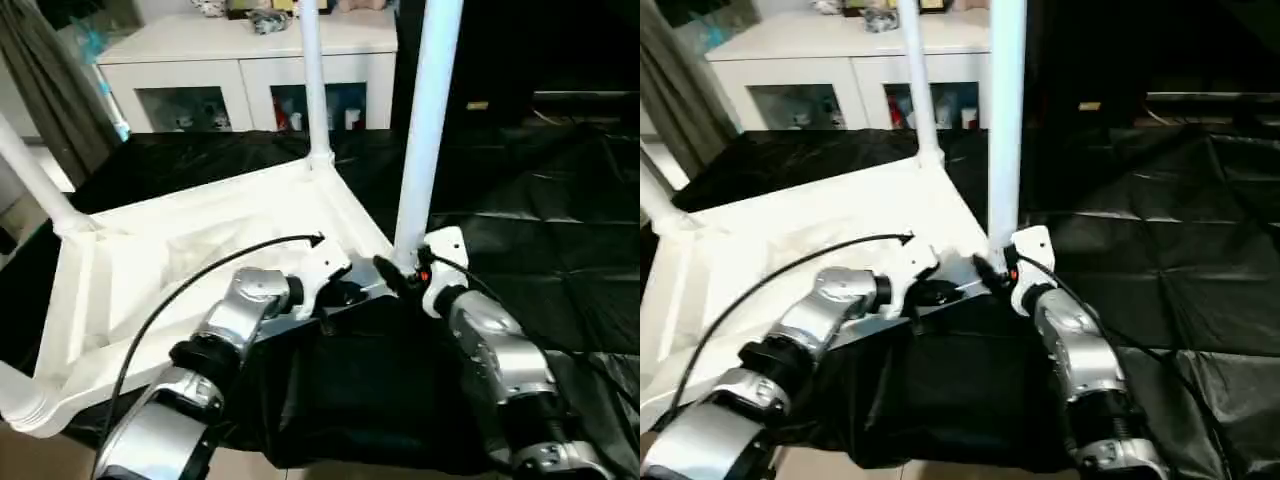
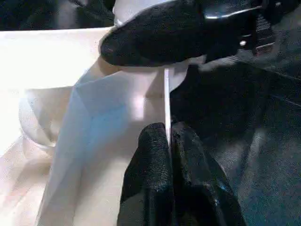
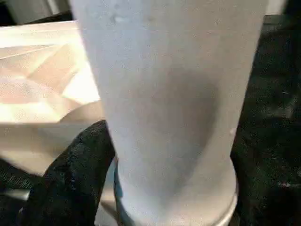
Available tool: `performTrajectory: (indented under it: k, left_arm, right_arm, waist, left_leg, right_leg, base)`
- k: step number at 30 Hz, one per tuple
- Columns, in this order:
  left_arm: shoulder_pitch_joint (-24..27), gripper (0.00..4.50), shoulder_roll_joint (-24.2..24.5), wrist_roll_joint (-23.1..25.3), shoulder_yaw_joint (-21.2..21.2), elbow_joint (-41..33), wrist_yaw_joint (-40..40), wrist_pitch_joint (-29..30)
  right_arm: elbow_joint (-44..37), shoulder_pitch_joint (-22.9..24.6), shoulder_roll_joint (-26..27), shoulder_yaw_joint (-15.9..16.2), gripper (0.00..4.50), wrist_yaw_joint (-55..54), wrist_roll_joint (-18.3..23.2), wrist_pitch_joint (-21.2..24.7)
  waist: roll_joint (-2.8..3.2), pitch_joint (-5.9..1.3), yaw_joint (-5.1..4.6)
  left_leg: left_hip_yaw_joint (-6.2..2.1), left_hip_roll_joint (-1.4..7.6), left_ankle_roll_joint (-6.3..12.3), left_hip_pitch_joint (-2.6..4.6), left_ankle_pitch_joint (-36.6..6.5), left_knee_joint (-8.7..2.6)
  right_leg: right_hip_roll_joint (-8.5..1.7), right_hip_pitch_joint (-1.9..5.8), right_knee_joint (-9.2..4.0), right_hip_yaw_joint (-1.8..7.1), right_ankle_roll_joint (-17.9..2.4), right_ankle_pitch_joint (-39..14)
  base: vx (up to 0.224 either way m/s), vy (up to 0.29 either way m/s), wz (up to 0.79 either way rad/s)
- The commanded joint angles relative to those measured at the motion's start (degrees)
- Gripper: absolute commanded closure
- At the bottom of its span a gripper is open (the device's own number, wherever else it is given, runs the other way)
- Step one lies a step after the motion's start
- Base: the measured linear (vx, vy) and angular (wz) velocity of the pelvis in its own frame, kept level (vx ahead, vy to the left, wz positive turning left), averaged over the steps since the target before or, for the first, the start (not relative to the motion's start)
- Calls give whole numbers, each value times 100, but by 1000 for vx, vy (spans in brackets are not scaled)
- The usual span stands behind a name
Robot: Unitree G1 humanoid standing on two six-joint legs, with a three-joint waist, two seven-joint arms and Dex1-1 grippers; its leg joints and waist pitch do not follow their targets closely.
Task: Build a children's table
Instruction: Rotate leg to tighten
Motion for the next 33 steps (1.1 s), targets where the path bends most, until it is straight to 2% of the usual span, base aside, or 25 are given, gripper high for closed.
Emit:
performTrajectory:
  k: [1, 2, 3, 4, 5, 7, 8, 9, 11, 14, 16, 19, 25, 26, 27, 28, 31, 33]
  left_arm:
    - [47, 450, -67, -297, -107, -242, -463, -352]
    - [95, 450, 22, -325, -134, -310, -639, -366]
    - [131, 450, 86, -358, -148, -363, -777, -379]
    - [181, 450, 172, -416, -148, -453, -985, -356]
    - [233, 450, 285, -483, -157, -562, -1244, -317]
    - [310, 450, 497, -568, -185, -730, -1745, -229]
    - [310, 450, 497, -568, -185, -730, -1745, -229]
    - [336, 450, 580, -603, -198, -786, -1936, -188]
    - [348, 450, 621, -620, -205, -808, -2021, -164]
    - [365, 450, 729, -660, -213, -836, -2210, -156]
    - [368, 450, 750, -665, -211, -844, -2240, -159]
    - [382, 450, 780, -673, -205, -883, -2306, -136]
    - [385, 450, 752, -609, -210, -862, -2142, -192]
    - [308, 450, 646, -471, -169, -690, -1726, -303]
    - [303, 450, 638, -463, -165, -678, -1698, -308]
    - [187, 450, 502, -318, -112, -469, -1199, -350]
    - [67, 450, 338, -203, -56, -287, -700, -334]
    - [-48, 450, 130, -182, 21, -136, -285, -265]
  right_arm:
    - [-123, 102, 62, 520, 69, 643, 121, 99]
    - [-261, 160, -112, 582, 69, 963, 174, 100]
    - [-364, 206, -245, 623, 69, 1212, 219, 94]
    - [-518, 264, -415, 630, 69, 1547, 348, 167]
    - [-666, 311, -636, 637, 69, 1915, 458, 216]
    - [-788, 343, -990, 617, 69, 2528, 563, 235]
    - [-788, 343, -990, 617, 69, 2528, 563, 235]
    - [-779, 322, -1119, 592, 69, 2756, 627, 231]
    - [-777, 299, -1174, 567, 95, 2860, 681, 254]
    - [-797, 240, -1336, 537, 107, 3177, 788, 316]
    - [-807, 229, -1387, 564, 136, 3245, 803, 308]
    - [-841, 230, -1449, 582, 149, 3358, 851, 356]
    - [-944, 352, -1385, 605, 176, 3331, 847, 411]
    - [-804, 359, -1221, 552, 177, 2860, 669, 410]
    - [-792, 358, -1209, 549, 178, 2824, 654, 407]
    - [-534, 311, -982, 473, 178, 2136, 423, 354]
    - [-287, 261, -735, 385, 178, 1487, 270, 314]
    - [-75, 213, -458, 293, 178, 868, 169, 327]
  waist:
    - [-182, -295, 46]
    - [-182, -295, 46]
    - [-202, -305, 65]
    - [-196, -330, 117]
    - [-211, -334, 132]
    - [-196, -360, 200]
    - [-199, -374, 224]
    - [-196, -382, 236]
    - [-184, -391, 282]
    - [-184, -377, 327]
    - [-184, -354, 332]
    - [-195, -346, 332]
    - [-197, -372, 337]
    - [-197, -369, 335]
    - [-203, -362, 321]
    - [-204, -361, 305]
    - [-206, -347, 250]
    - [-216, -333, 228]
  left_leg:
    - [-156, 272, 429, 34, -1709, -418]
    - [-156, 272, 429, 34, -1709, -418]
    - [-156, 276, 506, 19, -1551, -402]
    - [-147, 299, 623, 15, -1278, -378]
    - [-139, 303, 676, 5, -1183, -366]
    - [-128, 318, 812, -3, -914, -333]
    - [-127, 306, 876, -24, -769, -314]
    - [-125, 313, 933, -21, -702, -299]
    - [-124, 324, 980, -19, -626, -285]
    - [-125, 331, 932, -19, -718, -286]
    - [-125, 333, 809, -13, -945, -307]
    - [-129, 328, 700, -11, -1050, -321]
    - [-129, 318, 721, -18, -883, -297]
    - [-129, 319, 733, -25, -859, -297]
    - [-130, 303, 706, -34, -856, -295]
    - [-133, 302, 653, -16, -927, -307]
    - [-146, 293, 469, -13, -1082, -337]
    - [-141, 289, 434, 0, -1188, -346]
  right_leg:
    - [-341, 186, -501, 219, -1214, -1538]
    - [-341, 186, -501, 219, -1214, -1538]
    - [-354, 205, -483, 209, -1250, -1464]
    - [-350, 217, -449, 202, -1305, -1222]
    - [-343, 221, -436, 197, -1328, -1110]
    - [-336, 204, -384, 189, -1396, -765]
    - [-332, 218, -345, 177, -1451, -553]
    - [-327, 197, -327, 172, -1493, -402]
    - [-328, 179, -310, 172, -1532, -321]
    - [-319, 156, -314, 169, -1538, -462]
    - [-327, 147, -347, 173, -1480, -792]
    - [-331, 152, -369, 179, -1402, -1020]
    - [-330, 159, -340, 180, -1412, -784]
    - [-331, 155, -341, 180, -1417, -757]
    - [-320, 145, -347, 173, -1398, -790]
    - [-323, 135, -364, 173, -1370, -915]
    - [-321, 146, -397, 169, -1280, -1235]
    - [-318, 118, -417, 176, -1264, -1356]
  base:
    - [0, 0, 0]
    - [0, 0, 0]
    - [0, 0, 0]
    - [0, 0, 0]
    - [0, 0, 0]
    - [0, 0, 0]
    - [0, 0, 0]
    - [0, 0, 0]
    - [0, 0, 0]
    - [0, 0, 0]
    - [0, 0, 0]
    - [0, 0, 0]
    - [0, 0, 0]
    - [0, 0, 0]
    - [0, 0, 0]
    - [0, 0, 0]
    - [0, 0, 0]
    - [0, 0, 0]
